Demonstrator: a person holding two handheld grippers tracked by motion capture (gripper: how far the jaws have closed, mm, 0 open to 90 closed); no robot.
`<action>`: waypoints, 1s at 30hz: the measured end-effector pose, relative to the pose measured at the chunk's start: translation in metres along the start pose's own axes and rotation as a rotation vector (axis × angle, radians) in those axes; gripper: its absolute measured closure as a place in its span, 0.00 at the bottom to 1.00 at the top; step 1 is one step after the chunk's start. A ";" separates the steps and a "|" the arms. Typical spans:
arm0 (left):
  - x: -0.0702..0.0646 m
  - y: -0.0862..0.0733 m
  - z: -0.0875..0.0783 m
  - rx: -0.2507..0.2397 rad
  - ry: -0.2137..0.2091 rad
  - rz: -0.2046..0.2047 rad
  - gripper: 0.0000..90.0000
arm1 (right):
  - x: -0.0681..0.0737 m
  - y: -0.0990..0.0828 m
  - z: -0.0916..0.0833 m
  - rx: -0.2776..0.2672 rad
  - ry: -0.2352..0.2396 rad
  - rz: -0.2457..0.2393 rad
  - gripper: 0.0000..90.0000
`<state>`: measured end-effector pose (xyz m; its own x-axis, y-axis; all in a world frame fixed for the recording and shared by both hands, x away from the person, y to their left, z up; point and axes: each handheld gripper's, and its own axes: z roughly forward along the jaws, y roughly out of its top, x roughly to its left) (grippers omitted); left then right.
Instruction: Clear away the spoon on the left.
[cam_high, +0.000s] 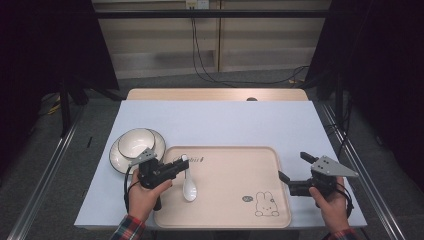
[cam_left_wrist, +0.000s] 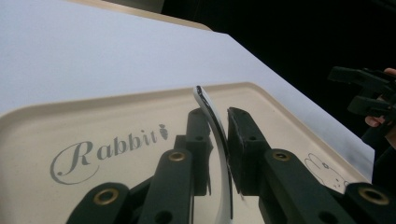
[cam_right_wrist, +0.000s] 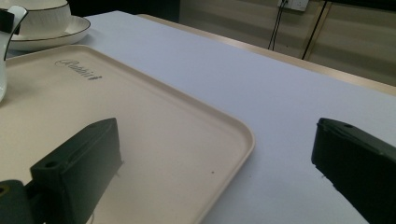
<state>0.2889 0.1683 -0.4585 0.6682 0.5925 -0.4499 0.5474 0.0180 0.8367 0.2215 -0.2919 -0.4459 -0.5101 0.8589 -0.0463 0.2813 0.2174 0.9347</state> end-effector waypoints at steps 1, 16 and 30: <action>0.000 0.000 0.001 0.000 0.002 0.000 0.87 | 0.000 0.000 0.000 0.001 0.001 0.002 0.01; 0.005 -0.002 0.006 0.024 0.042 0.021 0.84 | 0.000 0.001 -0.002 -0.004 0.006 0.003 0.01; 0.009 -0.002 0.012 0.062 0.092 0.007 0.82 | 0.000 0.000 -0.005 -0.003 0.013 -0.005 0.01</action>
<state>0.2998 0.1637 -0.4682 0.6247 0.6637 -0.4115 0.5751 -0.0346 0.8173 0.2175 -0.2937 -0.4442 -0.5222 0.8516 -0.0467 0.2762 0.2206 0.9354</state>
